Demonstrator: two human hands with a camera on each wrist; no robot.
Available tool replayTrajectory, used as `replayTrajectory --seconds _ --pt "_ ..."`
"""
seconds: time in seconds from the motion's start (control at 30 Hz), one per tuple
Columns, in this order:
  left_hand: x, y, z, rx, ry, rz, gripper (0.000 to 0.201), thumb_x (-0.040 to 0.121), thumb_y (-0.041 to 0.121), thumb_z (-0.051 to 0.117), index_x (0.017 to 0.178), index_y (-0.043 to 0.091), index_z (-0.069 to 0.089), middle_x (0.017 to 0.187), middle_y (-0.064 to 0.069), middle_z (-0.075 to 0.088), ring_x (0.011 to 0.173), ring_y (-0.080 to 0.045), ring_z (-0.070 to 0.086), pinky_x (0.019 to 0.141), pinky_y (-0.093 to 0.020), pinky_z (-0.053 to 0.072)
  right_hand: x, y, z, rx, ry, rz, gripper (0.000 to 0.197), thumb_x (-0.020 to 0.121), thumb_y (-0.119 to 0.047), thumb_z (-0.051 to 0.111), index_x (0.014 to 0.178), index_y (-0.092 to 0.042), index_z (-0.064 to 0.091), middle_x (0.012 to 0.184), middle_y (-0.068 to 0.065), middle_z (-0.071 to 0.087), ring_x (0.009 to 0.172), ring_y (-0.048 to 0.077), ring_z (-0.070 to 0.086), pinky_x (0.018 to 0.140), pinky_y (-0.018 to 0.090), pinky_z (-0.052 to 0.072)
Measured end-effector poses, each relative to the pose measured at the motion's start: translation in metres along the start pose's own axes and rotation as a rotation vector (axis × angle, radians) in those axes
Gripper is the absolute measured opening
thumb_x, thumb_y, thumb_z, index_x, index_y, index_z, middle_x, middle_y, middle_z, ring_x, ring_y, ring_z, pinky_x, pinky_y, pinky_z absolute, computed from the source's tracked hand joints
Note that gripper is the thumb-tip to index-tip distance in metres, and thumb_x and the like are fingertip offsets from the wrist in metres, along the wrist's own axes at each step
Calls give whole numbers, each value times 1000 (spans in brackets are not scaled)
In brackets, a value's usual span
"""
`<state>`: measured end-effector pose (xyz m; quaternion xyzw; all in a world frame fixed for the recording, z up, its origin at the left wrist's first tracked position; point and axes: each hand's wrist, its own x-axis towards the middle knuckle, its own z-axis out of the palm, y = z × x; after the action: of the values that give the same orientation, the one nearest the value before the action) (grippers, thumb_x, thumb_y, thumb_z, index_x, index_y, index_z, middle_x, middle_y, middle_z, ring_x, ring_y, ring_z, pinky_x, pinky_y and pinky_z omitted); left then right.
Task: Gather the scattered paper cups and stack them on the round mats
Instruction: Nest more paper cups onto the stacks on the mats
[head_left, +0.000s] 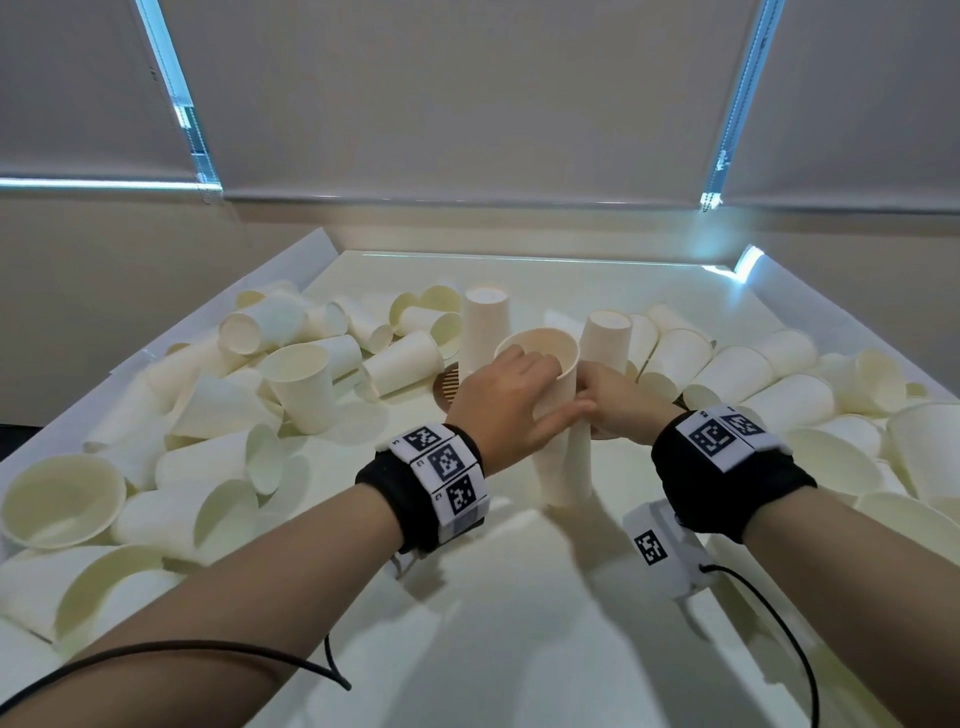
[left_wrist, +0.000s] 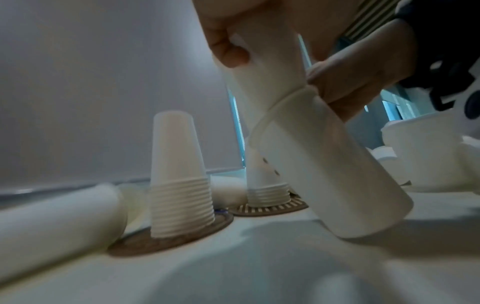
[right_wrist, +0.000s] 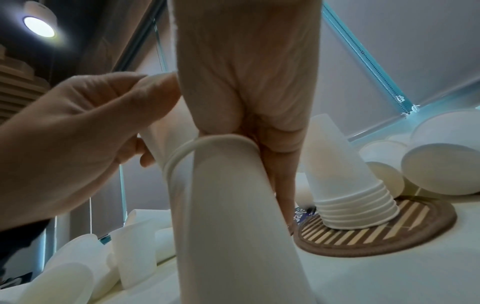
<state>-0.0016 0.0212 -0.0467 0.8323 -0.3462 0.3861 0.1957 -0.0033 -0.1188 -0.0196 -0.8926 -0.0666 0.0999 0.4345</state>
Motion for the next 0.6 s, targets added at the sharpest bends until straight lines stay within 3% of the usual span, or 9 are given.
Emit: replayTrajectory --seconds 0.1,0.17,0.23,0.3,0.33,0.4,0.47,0.53,0.6 --pt "-2 -2 1 -65 -58 -38 51 69 60 61 78 10 59 74 0 62 75 -11 43 56 -23 35 5 4 -1 -25 12 -39 30 87 5 51 76 -23 50 71 -9 52 65 1 48 42 2 36" --pt "0 0 -3 -90 -246 -134 49 73 53 67 98 11 61 95 -1 64 91 -14 50 67 -26 39 8 9 0 39 -6 -11 28 89 8 45 95 -16 57 81 -5 58 75 7 55 46 4 41" --pt "-3 -3 2 -65 -459 -188 47 78 46 68 111 14 58 108 -3 61 101 -20 53 71 -25 35 11 14 1 141 1 43 25 95 -1 43 112 -11 57 88 2 58 80 14 54 50 10 43" --pt "-8 -4 6 -22 -573 -190 37 84 44 61 107 15 60 104 -5 64 100 -24 57 70 -26 36 14 16 2 227 2 99 19 100 -24 41 101 -14 57 82 5 51 71 15 46 56 18 41" --pt "-12 -7 9 -46 -566 -225 35 86 45 57 102 14 61 98 -6 65 96 -26 59 69 -28 38 16 17 2 223 -13 129 29 100 -37 38 91 -17 57 77 4 48 66 14 43 59 22 38" --pt "-14 -12 12 -233 -397 -341 35 86 47 50 86 13 59 74 -4 61 78 -27 60 63 -28 41 15 17 1 202 -60 148 44 96 -55 33 82 -22 58 74 -1 49 64 13 41 64 25 34" --pt "-6 -19 8 -416 -77 -533 28 90 39 52 77 15 50 59 4 48 58 -16 53 53 -20 36 14 15 -1 247 -94 108 41 91 -60 42 93 -24 62 85 1 54 74 17 46 72 28 36" --pt "12 -31 5 -502 122 -748 20 95 30 51 82 15 50 66 4 49 63 -12 49 56 -15 37 17 11 -7 287 -66 -2 30 90 -41 58 111 -21 56 100 4 60 87 21 56 75 31 44" --pt "30 -42 3 -601 195 -911 22 97 31 45 84 14 49 74 1 50 72 -21 48 65 -25 40 24 0 -12 367 91 -119 44 86 -27 65 125 -19 46 118 12 58 99 25 63 76 33 53"
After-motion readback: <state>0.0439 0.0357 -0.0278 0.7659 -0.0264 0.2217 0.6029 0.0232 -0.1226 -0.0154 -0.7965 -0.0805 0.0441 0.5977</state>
